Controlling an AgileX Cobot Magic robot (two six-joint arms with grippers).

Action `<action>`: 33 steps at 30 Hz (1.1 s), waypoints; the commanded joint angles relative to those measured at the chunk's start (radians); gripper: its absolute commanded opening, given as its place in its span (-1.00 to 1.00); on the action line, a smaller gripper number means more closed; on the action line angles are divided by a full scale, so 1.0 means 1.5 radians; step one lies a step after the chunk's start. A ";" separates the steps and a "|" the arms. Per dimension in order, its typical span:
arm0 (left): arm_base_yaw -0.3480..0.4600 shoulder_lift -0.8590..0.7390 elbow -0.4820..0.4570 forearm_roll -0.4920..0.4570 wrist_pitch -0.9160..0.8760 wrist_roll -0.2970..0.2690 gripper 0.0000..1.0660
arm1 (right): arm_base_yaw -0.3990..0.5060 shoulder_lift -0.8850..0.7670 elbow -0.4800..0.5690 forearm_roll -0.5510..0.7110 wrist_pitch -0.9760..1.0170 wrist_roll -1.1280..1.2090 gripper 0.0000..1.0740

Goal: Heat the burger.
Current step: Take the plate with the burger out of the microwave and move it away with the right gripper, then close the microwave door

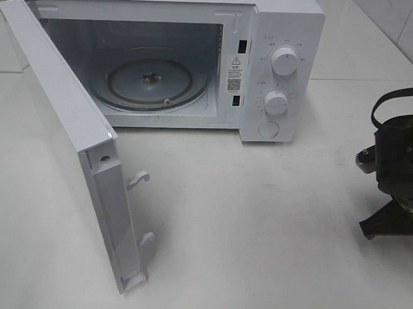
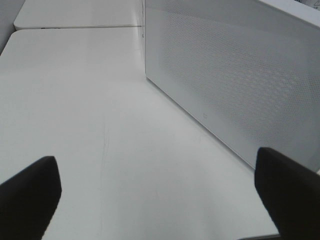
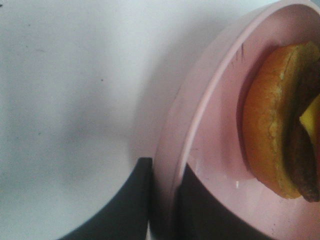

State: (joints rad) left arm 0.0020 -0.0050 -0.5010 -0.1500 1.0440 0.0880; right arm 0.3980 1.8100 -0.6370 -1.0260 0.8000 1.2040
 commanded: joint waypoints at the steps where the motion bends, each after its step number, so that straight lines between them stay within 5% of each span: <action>1: 0.003 -0.013 0.002 -0.001 -0.005 0.001 0.90 | -0.016 0.011 -0.003 -0.033 0.021 0.011 -0.85; 7: 0.003 -0.013 0.002 -0.001 -0.005 0.001 0.90 | -0.040 0.043 -0.003 -0.043 -0.004 0.029 -0.70; 18: 0.003 -0.013 0.002 -0.001 -0.005 0.001 0.90 | -0.039 0.021 -0.003 -0.003 -0.019 -0.005 0.01; 27: 0.003 -0.013 0.002 -0.001 -0.005 0.001 0.90 | -0.039 -0.087 -0.003 0.089 -0.032 -0.127 0.05; 33: 0.003 -0.013 0.002 -0.001 -0.005 0.001 0.90 | -0.039 -0.205 -0.003 0.265 -0.064 -0.339 0.05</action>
State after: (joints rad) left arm 0.0020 -0.0050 -0.5010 -0.1500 1.0440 0.0880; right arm 0.3460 1.5670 -0.6380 -0.7470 0.7210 0.8410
